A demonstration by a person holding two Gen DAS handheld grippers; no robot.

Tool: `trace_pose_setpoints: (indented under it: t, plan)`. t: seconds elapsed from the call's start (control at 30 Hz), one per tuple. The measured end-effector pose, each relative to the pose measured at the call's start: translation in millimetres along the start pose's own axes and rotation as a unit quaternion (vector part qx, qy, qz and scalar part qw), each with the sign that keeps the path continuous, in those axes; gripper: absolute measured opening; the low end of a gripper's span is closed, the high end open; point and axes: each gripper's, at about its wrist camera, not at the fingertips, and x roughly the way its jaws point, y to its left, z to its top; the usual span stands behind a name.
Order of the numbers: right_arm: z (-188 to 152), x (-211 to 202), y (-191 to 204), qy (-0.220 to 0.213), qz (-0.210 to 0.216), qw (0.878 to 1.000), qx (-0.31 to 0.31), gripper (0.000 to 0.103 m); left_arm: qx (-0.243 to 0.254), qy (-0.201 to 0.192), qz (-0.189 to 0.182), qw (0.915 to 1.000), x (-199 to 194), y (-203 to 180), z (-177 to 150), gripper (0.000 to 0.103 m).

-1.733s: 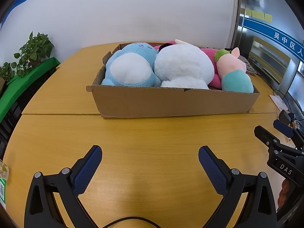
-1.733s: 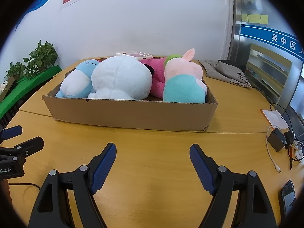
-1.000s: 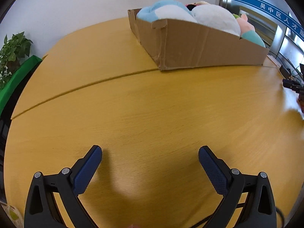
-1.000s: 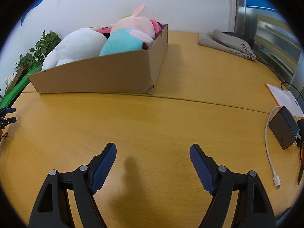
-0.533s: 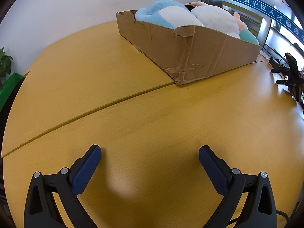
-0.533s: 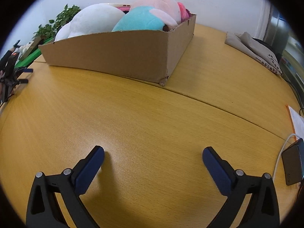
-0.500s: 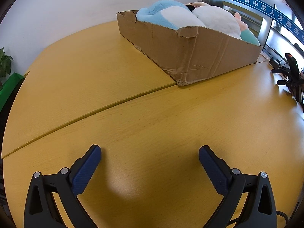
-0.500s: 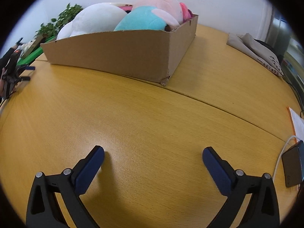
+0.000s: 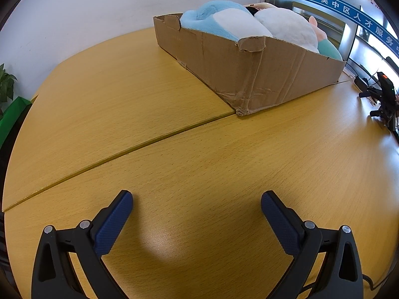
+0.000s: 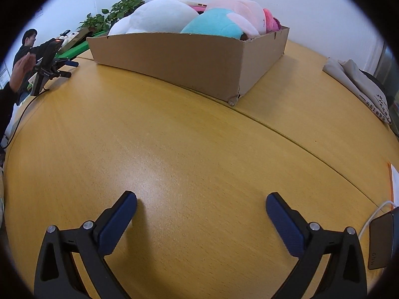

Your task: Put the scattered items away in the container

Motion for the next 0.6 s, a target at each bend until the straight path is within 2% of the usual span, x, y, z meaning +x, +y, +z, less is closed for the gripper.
trace_pose_setpoints:
  t: [0.6]
  plan:
    - [-0.2, 1.7, -1.0, -0.003, -0.001, 1.000, -0.003, 0.103, 0.000, -0.001, -0.001, 1.0000, -0.6, 1.9, -1.2, 0.103]
